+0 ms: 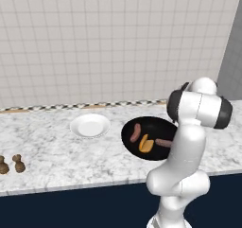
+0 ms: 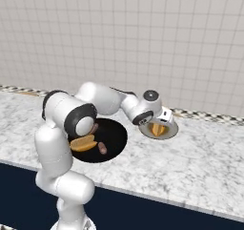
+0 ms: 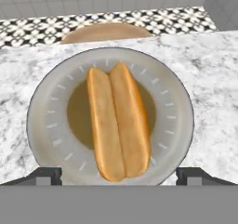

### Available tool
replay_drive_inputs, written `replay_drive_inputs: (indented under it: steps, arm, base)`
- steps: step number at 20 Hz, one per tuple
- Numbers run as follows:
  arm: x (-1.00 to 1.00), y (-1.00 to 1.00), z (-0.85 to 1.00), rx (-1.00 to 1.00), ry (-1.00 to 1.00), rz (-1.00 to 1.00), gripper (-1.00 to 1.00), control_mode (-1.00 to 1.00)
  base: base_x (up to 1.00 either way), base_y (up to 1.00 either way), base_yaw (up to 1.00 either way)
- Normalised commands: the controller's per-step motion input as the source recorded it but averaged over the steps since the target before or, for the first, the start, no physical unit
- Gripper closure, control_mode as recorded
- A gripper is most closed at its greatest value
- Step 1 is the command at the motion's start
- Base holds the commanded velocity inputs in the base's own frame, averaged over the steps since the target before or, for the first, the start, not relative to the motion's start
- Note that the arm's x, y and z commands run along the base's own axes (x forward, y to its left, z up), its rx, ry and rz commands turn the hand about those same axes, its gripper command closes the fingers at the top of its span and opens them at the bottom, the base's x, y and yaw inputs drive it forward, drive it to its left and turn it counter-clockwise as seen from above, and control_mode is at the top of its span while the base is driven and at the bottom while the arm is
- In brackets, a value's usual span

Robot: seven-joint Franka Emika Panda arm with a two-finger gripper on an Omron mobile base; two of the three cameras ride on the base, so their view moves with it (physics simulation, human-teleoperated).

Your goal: Place one bun and one sausage from the bowl on each plate.

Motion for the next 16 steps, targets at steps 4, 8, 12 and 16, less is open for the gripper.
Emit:
replay_drive_inputs:
  steps: [4,8,12,16]
  arm:
    - [-1.00,0.99,0.72,0.00,0.04,0.02,-1.00,-1.00]
    - [-1.00,1.00,0.55,0.00,0.17,0.10,-1.00,-1.00]
    - [-1.00,1.00,0.39,-0.02,0.15,0.19,-1.00,-1.00]
    - [-0.97,1.00,0.24,-0.02,0.17,0.28,-1.00,-1.00]
  base:
    - [0.00,0.00,0.00]
    - [0.00,0.00,0.00]
    - [0.00,0.00,0.00]
    - [0.00,0.00,0.00]
